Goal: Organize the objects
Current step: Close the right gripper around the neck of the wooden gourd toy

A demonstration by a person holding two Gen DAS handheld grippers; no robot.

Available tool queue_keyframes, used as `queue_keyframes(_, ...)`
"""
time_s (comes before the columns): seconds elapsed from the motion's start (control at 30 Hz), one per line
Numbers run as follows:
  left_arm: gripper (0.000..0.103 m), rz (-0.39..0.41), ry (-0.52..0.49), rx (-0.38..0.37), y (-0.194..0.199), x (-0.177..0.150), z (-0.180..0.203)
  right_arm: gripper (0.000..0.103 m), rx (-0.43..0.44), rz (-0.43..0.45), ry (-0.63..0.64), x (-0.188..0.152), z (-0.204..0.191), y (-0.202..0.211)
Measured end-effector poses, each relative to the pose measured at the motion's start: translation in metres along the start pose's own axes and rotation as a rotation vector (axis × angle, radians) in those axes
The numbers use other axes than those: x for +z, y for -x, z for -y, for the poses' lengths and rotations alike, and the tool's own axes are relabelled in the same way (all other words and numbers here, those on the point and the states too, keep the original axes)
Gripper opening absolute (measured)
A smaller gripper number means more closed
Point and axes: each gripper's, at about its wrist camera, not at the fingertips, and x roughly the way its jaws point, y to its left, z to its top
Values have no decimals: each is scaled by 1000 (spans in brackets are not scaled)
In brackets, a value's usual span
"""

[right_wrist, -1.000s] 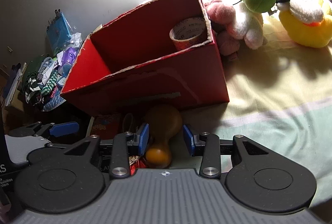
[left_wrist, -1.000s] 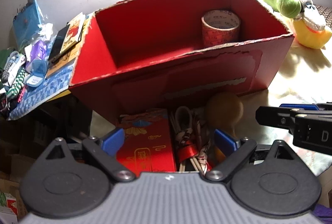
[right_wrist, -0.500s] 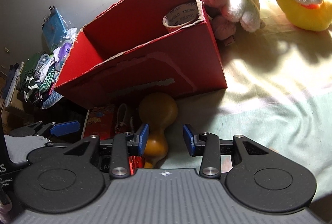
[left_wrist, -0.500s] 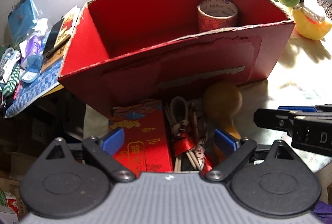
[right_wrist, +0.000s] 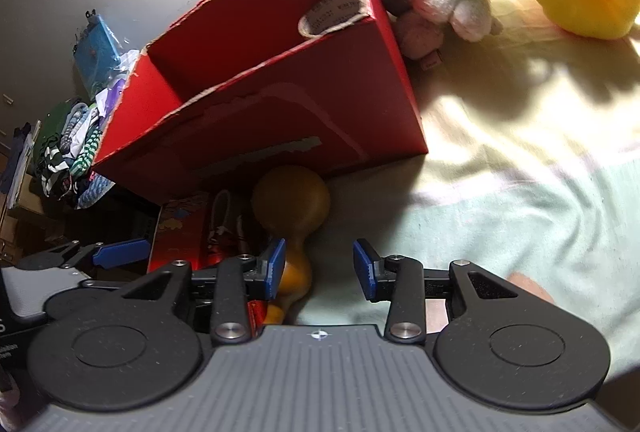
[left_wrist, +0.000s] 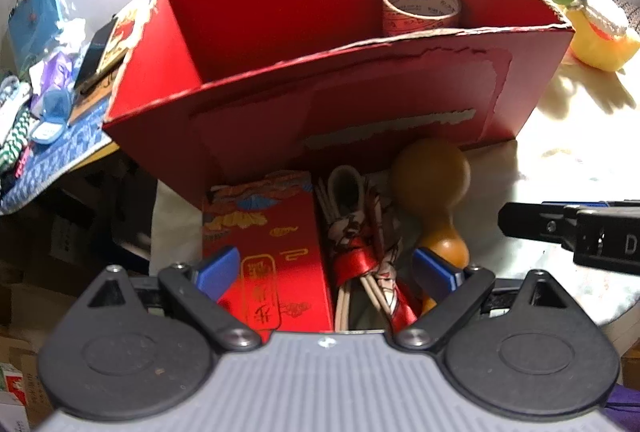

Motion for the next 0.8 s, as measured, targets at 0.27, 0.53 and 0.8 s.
queue_keyframes(0.27, 91, 59, -40, -116, 10, -12, 0, 41, 45, -52, -59, -1, 14, -7)
queue_keyframes(0.53, 81, 116, -81, -229, 20, -16, 8, 41, 89, -54, -74, 5, 17, -20)
queue_keyframes(0.8, 77, 107, -79, -297, 13, -18, 9, 41, 109, -68, 10, 11, 1, -39)
